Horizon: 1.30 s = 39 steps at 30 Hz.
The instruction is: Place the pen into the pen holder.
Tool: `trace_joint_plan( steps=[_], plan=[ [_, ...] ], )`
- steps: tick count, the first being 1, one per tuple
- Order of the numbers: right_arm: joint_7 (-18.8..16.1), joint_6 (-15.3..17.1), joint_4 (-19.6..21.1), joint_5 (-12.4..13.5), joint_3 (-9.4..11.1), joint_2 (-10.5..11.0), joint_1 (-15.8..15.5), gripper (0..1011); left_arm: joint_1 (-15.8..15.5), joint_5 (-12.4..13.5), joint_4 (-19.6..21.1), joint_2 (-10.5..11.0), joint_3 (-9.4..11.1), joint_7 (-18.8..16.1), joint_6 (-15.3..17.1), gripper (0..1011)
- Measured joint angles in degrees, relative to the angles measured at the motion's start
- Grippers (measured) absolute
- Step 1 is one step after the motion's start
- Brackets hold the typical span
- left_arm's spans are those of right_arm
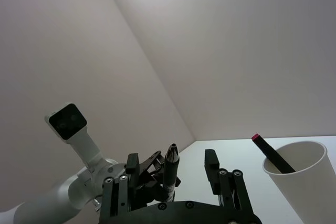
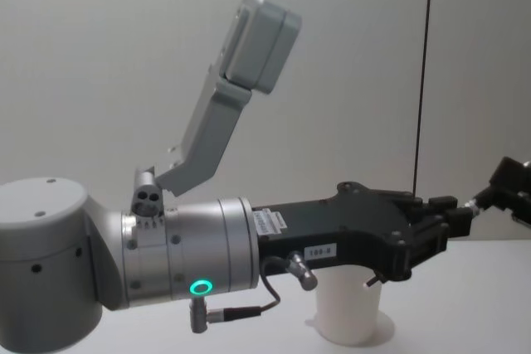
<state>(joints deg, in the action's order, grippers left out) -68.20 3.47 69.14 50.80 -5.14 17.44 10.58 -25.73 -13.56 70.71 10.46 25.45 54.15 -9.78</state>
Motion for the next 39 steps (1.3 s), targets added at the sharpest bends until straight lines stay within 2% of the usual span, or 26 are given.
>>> trace_joint_plan(
  steps=[10,20,22,39],
  plan=[
    [0.65,0.26,-0.22,1.25,-0.42,0.04,0.20,533,0.00,0.00,0.00,0.00,0.00,0.00,0.00,142],
    [1.60,0.97,-0.18,3.77,-0.66,0.10,0.23,185,0.00,0.00,0.00,0.00,0.00,-0.02,0.00,142],
    [1.63,1.07,-0.13,4.00,-0.70,0.11,0.22,145,0.00,0.00,0.00,-0.01,0.00,-0.04,0.00,142],
    [2.34,1.73,0.45,5.43,-1.23,0.43,0.08,129,0.00,0.06,0.00,0.02,-0.01,0.01,0.01,142]
  ],
)
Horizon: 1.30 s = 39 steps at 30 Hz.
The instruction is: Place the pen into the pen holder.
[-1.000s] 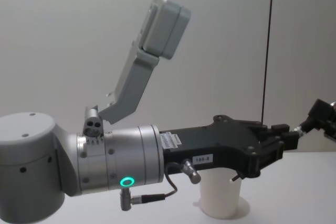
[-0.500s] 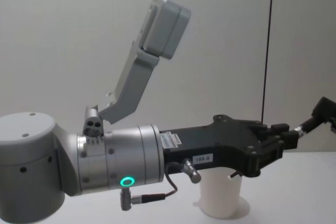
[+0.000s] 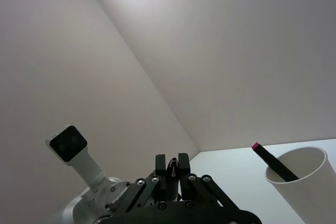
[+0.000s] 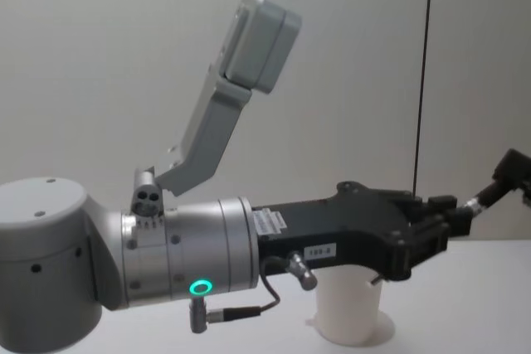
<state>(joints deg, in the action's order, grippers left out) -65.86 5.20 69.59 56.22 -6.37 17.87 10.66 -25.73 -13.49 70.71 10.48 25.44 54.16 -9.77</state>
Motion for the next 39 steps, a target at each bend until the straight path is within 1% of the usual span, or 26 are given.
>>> trace_joint_plan(
  steps=[1,2,5,6,8,10,12,13,15,17,18,19,21,23,25,30,33,39],
  plan=[
    [0.14,-0.01,0.04,0.18,0.01,0.06,0.00,129,0.00,0.00,0.00,0.00,0.00,0.01,0.00,185],
    [0.17,-0.01,0.07,0.21,-0.04,0.08,0.01,128,0.00,0.00,0.00,0.00,0.00,0.01,0.00,185],
    [0.32,-0.01,0.13,0.27,-0.15,0.13,0.01,129,0.00,0.00,0.00,0.00,0.00,0.01,0.00,300],
    [0.36,-0.01,0.14,0.27,-0.18,0.15,0.00,129,0.00,0.00,0.00,0.00,0.00,0.01,0.00,306],
    [0.44,-0.01,0.19,0.29,-0.27,0.20,0.01,128,0.00,0.00,0.00,-0.01,0.00,0.01,0.00,393],
    [0.58,-0.03,0.22,0.29,-0.35,0.25,0.04,128,0.00,0.00,0.00,-0.02,0.00,0.01,0.00,437],
    [0.65,-0.08,0.25,0.28,-0.39,0.30,0.07,129,0.00,0.00,0.00,-0.03,0.00,0.02,0.00,520],
    [0.68,-0.12,0.25,0.26,-0.39,0.32,0.08,129,0.00,0.00,0.00,-0.03,0.01,0.01,0.00,538],
    [0.85,-0.31,0.27,0.08,-0.44,0.41,0.15,128,0.00,0.00,0.00,-0.03,0.00,0.01,0.00,624],
    [0.97,-0.56,0.27,-0.25,-0.46,0.51,0.27,128,0.00,-0.01,0.00,-0.03,0.01,0.01,-0.01,652],
    [1.00,-0.62,0.27,-0.33,-0.46,0.54,0.32,128,0.00,-0.01,0.00,-0.03,0.01,0.02,-0.01,720],
    [1.05,-0.77,0.27,-0.52,-0.46,0.60,0.39,128,0.00,-0.01,0.00,-0.03,0.01,0.01,-0.01,738],
    [1.17,-1.20,0.22,-1.08,-0.45,0.74,0.64,129,0.00,-0.02,0.00,-0.03,0.01,0.01,-0.01,816],
    [1.26,-1.53,0.11,-1.49,-0.41,0.88,0.87,129,0.00,-0.03,0.00,-0.03,0.01,0.01,-0.01,844],
    [1.40,-2.11,-0.13,-2.18,-0.31,1.07,1.21,128,0.00,-0.04,0.00,-0.03,0.01,0.01,-0.01,935],
    [1.93,-3.34,-0.90,-3.95,0.13,1.60,2.37,128,0.00,-0.06,0.00,-0.03,0.01,0.01,-0.01,1004],
    [2.30,-3.90,-1.25,-4.93,0.30,1.80,2.93,129,0.00,-0.06,0.00,-0.03,0.01,0.00,-0.01,1004],
    [4.11,-5.23,-2.44,-8.14,0.76,2.41,5.24,128,0.00,-0.07,0.00,-0.03,0.01,-0.01,-0.01,1004]
  ],
)
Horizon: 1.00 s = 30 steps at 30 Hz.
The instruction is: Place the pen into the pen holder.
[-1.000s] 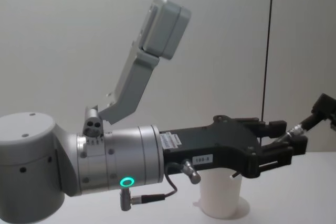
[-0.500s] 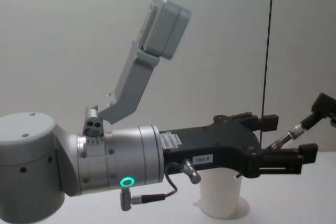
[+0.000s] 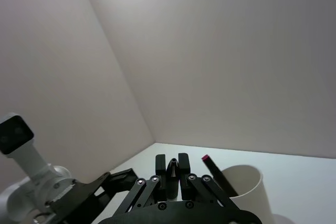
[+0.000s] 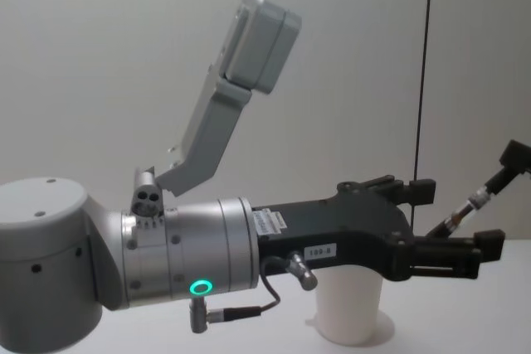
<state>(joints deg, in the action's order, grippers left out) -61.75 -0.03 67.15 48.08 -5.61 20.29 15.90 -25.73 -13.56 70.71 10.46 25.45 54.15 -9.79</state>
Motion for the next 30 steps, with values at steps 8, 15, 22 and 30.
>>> trace_joint_plan(
  steps=[8,15,22,30],
  plan=[
    [1.69,-0.68,-1.28,-3.62,0.10,0.33,3.09,128,0.00,0.01,0.00,0.00,0.00,0.00,0.00,1004],
    [2.25,-0.59,-2.52,-6.36,-0.30,0.25,6.15,128,0.00,0.01,0.00,0.00,0.00,-0.01,0.00,1004],
    [2.88,-0.17,-4.57,-9.29,-1.41,-0.44,10.14,129,0.00,0.01,0.00,0.00,0.00,-0.01,0.00,1004],
    [3.88,-0.12,-7.21,-12.44,-2.81,-1.53,14.05,128,0.00,0.01,0.00,0.00,0.00,-0.01,0.00,1004]
  ],
)
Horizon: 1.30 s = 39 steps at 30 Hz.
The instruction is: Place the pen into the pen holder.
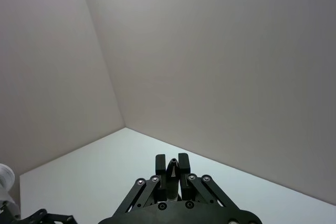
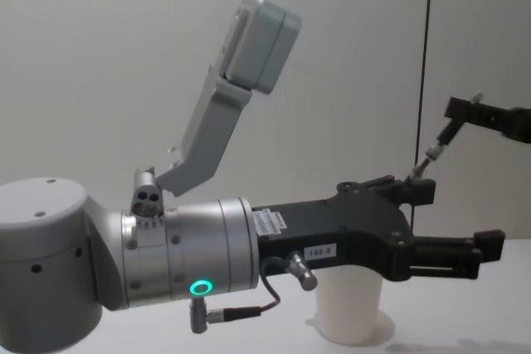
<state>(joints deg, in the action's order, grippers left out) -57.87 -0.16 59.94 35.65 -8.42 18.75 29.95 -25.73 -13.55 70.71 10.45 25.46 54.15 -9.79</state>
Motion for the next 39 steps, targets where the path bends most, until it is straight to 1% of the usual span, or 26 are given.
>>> trace_joint_plan(
  steps=[8,15,25,33,34,36,39],
  plan=[
    [1.10,-0.52,-3.52,-3.39,-1.65,-1.30,4.01,128,0.00,0.00,0.00,0.00,0.00,0.00,0.00,1004],
    [2.22,-1.36,-6.34,-5.72,-3.01,-2.36,6.61,129,0.00,0.00,0.00,0.00,0.00,0.00,0.00,1004],
    [3.98,-2.76,-10.61,-9.17,-5.09,-3.82,9.44,128,0.00,0.00,0.00,0.00,0.00,0.00,0.00,1004],
    [5.12,-3.94,-13.64,-11.14,-6.55,-4.76,10.95,132,0.00,0.00,0.00,0.00,0.00,0.00,0.00,1004],
    [5.19,-4.04,-13.90,-11.27,-6.71,-4.86,11.10,145,0.00,0.00,0.00,0.00,0.00,0.00,0.00,1004],
    [5.44,-4.33,-14.64,-11.63,-7.07,-5.06,11.38,215,0.00,0.00,0.00,0.01,0.00,0.00,0.00,1004],
    [5.75,-4.70,-15.37,-11.96,-7.44,-5.31,11.67,289,0.00,0.00,0.00,0.00,0.00,0.00,0.00,1004]
  ],
)
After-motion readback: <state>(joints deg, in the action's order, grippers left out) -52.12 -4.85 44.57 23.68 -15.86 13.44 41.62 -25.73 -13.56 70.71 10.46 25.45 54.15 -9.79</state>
